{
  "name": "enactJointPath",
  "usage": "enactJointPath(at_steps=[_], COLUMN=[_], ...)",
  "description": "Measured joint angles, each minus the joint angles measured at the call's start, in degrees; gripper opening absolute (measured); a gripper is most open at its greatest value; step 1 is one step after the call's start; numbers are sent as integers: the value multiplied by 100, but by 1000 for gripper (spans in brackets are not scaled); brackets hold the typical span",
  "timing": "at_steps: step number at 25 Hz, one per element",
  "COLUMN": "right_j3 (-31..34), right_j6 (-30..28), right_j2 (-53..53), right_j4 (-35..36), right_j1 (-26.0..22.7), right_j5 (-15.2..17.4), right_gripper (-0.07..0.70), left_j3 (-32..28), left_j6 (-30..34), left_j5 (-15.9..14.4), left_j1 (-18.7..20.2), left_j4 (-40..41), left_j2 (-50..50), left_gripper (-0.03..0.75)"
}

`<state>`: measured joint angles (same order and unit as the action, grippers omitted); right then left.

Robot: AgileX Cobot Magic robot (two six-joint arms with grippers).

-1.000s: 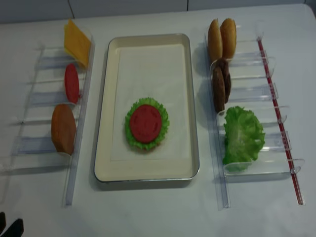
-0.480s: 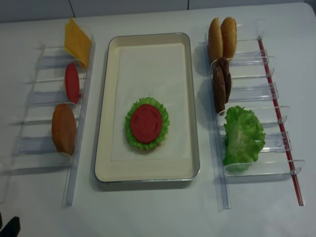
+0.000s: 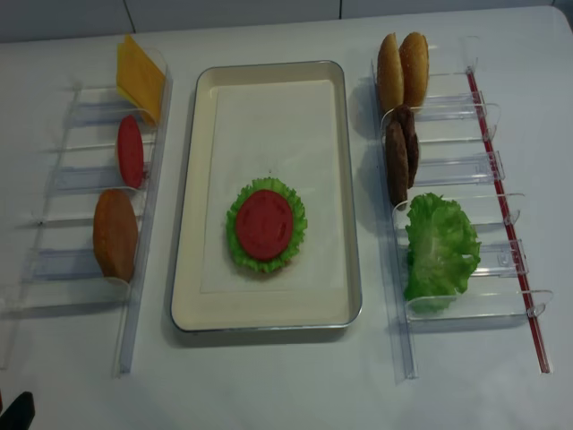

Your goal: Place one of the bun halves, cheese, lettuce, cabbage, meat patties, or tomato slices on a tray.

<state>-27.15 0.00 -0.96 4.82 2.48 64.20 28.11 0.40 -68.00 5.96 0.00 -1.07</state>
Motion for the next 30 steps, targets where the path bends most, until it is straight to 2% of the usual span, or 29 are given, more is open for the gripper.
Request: enactJointPath(at_steps=[30], right_j3=[0], right_j6=[0], right_j2=[0], right_j4=[0], right_j1=[0], right_j5=[0], right_gripper=[309], left_j3=[0], left_j6=[0], left_j5=[0], left_j1=[0], left_j4=[0], left_j2=[0], left_gripper=[232])
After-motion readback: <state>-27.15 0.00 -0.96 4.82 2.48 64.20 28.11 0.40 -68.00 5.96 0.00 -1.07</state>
